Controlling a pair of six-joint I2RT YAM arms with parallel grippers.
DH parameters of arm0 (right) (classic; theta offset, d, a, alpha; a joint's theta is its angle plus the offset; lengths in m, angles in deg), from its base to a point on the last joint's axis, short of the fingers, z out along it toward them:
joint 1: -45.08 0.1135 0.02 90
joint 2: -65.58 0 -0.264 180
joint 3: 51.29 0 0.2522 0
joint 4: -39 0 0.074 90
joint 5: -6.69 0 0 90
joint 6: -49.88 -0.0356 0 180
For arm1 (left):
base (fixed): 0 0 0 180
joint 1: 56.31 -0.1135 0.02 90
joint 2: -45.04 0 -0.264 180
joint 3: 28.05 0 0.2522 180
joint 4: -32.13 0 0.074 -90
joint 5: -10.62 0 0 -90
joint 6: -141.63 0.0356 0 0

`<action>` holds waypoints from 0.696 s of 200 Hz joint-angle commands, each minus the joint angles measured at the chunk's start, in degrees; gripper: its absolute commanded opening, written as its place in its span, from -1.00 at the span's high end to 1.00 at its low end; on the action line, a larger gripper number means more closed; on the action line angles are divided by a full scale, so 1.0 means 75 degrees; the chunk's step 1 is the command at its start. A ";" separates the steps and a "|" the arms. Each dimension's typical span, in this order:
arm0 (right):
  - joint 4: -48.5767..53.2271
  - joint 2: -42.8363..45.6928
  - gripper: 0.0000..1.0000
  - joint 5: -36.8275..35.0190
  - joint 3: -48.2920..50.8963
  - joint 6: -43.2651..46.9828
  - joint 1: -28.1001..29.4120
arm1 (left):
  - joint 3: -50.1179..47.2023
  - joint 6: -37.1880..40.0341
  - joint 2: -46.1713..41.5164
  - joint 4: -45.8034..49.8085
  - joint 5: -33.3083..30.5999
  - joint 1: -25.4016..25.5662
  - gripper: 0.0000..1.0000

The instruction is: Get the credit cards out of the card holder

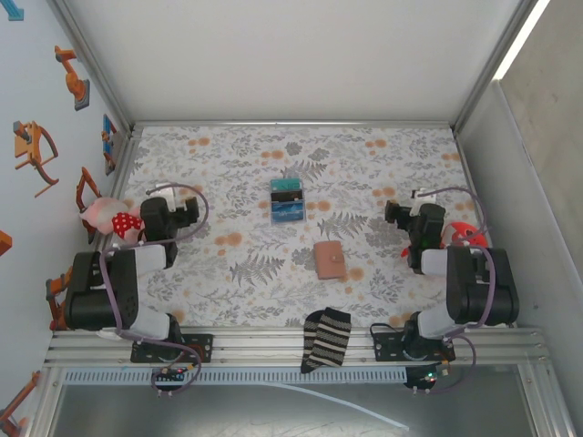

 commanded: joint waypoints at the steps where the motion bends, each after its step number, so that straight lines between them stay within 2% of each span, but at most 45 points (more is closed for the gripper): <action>1: 0.0366 0.0564 -0.99 -0.0413 -0.0111 -0.0144 -0.0028 | 0.0237 -0.0155 -0.0604 0.0692 -0.0403 0.0087 -0.94; 22: 0.0932 0.1117 -0.99 -0.0578 -0.0158 -0.0218 -0.0030 | 0.0369 -0.0324 -0.1157 0.1304 -0.0862 0.0267 -0.94; 46: 0.2071 0.1782 -0.99 -0.0783 -0.0465 -0.0406 -0.0026 | 0.0574 -0.1048 -0.1774 0.2042 -0.0668 0.0557 -0.94; 52: 0.2459 0.1929 -0.99 -0.0830 -0.0589 -0.0469 -0.0018 | 0.0665 -0.1172 -0.1877 0.2242 -0.0842 0.0738 -0.94; 71: 0.3761 0.2435 -0.99 -0.1012 -0.1065 -0.0668 -0.0007 | 0.1052 -0.1635 -0.2076 0.2892 -0.1291 0.1484 -0.94; 100: 0.4979 0.2907 -0.99 -0.1062 -0.1489 -0.1062 0.0025 | 0.1601 -0.3100 -0.2091 0.3885 -0.1603 0.2637 -0.94; 139: 0.6888 0.2814 -0.99 -0.0848 -0.2234 -0.1588 0.0168 | 0.2345 -0.4436 -0.1374 0.4678 -0.2382 0.4974 -0.94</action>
